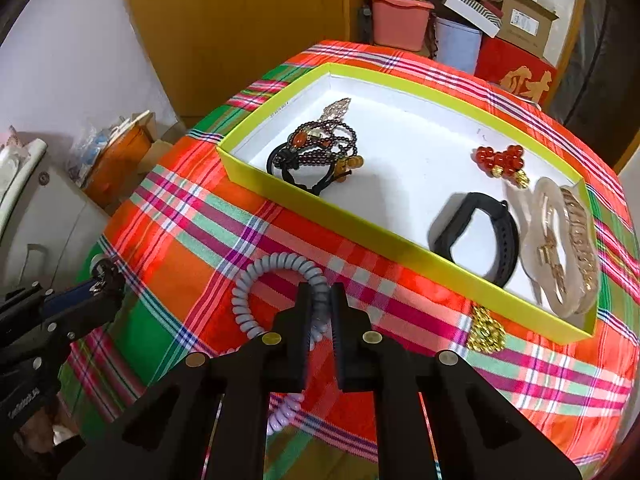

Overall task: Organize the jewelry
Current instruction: 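Carry the coil hair tie and black hair tie into the tray and open both tools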

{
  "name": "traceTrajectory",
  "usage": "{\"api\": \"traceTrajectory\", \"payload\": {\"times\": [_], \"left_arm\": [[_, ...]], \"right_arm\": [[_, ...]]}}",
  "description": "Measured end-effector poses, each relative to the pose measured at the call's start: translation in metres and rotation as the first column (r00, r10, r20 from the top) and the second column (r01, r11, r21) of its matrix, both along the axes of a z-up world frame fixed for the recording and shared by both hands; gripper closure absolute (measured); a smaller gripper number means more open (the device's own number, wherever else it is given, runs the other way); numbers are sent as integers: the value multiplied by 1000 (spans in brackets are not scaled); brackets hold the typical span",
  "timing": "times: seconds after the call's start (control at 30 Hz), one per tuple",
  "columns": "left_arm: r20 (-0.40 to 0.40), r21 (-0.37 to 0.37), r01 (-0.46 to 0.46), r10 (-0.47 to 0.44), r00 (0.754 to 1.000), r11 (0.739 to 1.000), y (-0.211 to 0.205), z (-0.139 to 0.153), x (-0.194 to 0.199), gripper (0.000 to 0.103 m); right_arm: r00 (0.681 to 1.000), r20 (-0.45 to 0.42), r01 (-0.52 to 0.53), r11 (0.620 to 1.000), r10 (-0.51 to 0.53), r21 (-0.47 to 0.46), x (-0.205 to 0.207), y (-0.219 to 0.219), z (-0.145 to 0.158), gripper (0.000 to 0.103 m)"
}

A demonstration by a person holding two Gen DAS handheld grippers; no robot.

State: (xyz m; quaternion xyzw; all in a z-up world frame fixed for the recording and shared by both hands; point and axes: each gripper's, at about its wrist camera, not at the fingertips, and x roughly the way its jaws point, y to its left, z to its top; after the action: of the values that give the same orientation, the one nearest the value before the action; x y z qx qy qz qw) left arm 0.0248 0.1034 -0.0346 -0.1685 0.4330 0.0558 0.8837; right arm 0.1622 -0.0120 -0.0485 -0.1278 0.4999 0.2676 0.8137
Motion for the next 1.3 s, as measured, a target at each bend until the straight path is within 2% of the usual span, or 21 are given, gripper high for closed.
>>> {"api": "traceTrajectory", "payload": {"times": [0.43,0.73,1.0,1.3], "left_arm": [[43,8,38,-38,998,999,-18,21,3,86],[78,23,77,-79,994,997,-31,39,15,86],[108,40,110,-113,988,993,-35,52,39,86],[137,58,129,-136,981,990,-28,63,82,86]], "right_arm": [[996,33,83,991,-87,100,-10,-46,36,94],[992,60,106,985,-115,139,-9,-63,53,94],[989,90,107,983,-122,151,2,-62,63,94],[982,113,131,979,-150,154,35,-56,68,94]]}}
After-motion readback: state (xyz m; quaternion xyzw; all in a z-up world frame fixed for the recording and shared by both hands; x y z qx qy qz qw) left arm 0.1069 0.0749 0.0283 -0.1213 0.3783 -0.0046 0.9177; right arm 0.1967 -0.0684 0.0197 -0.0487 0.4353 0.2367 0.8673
